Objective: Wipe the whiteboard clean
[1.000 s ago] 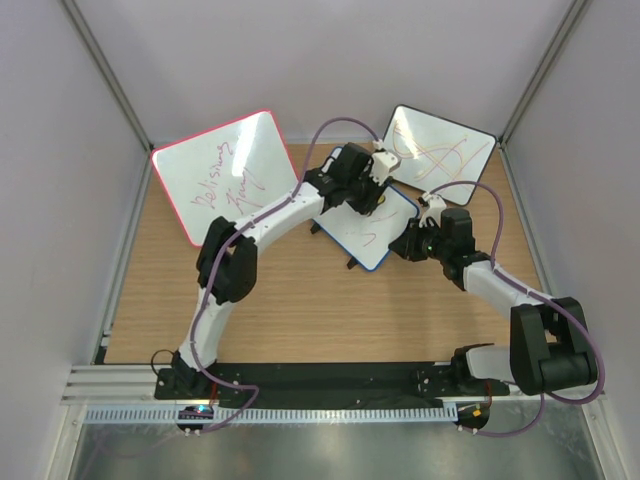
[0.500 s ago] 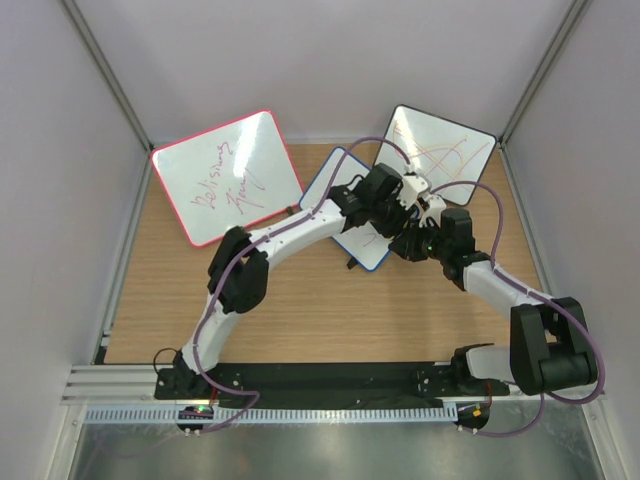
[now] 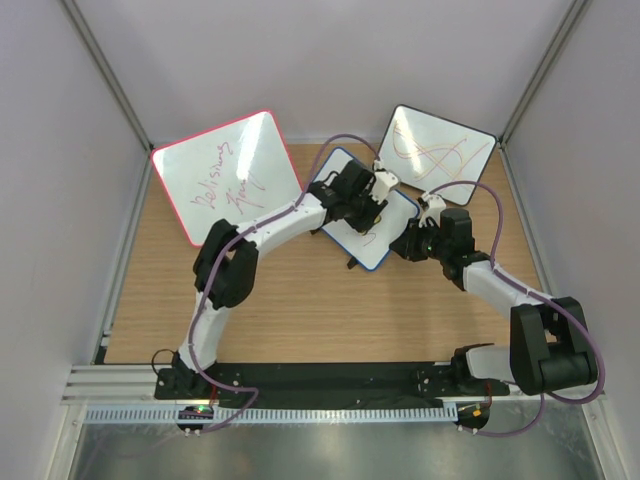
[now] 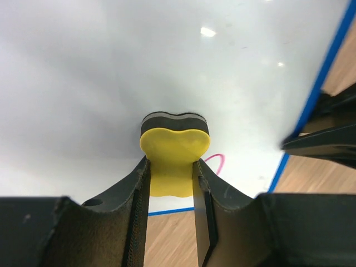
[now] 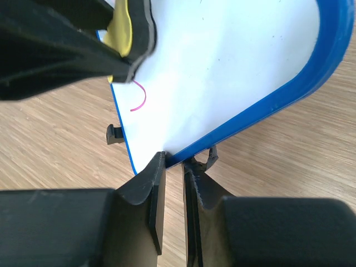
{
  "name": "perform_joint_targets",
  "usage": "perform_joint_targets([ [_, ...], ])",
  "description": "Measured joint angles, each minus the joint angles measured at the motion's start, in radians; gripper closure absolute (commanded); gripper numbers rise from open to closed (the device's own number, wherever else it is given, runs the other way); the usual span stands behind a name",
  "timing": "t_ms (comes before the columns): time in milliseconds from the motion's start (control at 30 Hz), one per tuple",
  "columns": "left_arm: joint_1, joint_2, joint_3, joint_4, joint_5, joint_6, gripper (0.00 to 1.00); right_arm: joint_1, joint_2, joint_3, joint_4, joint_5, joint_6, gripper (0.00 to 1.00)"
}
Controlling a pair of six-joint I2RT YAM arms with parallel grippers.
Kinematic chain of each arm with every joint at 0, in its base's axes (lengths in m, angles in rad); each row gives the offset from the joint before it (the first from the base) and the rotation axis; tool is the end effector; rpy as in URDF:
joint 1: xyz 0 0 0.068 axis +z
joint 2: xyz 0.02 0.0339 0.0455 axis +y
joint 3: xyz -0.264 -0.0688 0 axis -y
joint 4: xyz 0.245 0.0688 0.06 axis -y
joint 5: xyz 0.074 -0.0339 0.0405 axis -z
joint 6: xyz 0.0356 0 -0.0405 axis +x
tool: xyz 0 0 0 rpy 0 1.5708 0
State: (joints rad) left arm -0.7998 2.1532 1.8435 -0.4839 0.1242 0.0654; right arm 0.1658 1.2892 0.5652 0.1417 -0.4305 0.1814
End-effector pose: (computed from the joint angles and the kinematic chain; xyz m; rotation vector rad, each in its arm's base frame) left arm 0.3407 -0.3570 0.2385 1.0674 2.1650 -0.4947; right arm 0.2527 0.0574 0.1913 -0.2367 2.1536 0.6636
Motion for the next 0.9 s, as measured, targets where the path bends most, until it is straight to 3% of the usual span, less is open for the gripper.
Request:
perform_joint_targets([
  [400, 0.038, -0.014, -0.031, 0.001, -0.023, 0.023, 1.0, 0.001, 0.0, 0.0, 0.0, -0.001, -0.003, 0.99],
  [900, -0.081, -0.006, -0.006, -0.006, 0.042, -0.077, 1.0, 0.005, -0.01, -0.002, -0.006, 0.002, -0.004, 0.99],
])
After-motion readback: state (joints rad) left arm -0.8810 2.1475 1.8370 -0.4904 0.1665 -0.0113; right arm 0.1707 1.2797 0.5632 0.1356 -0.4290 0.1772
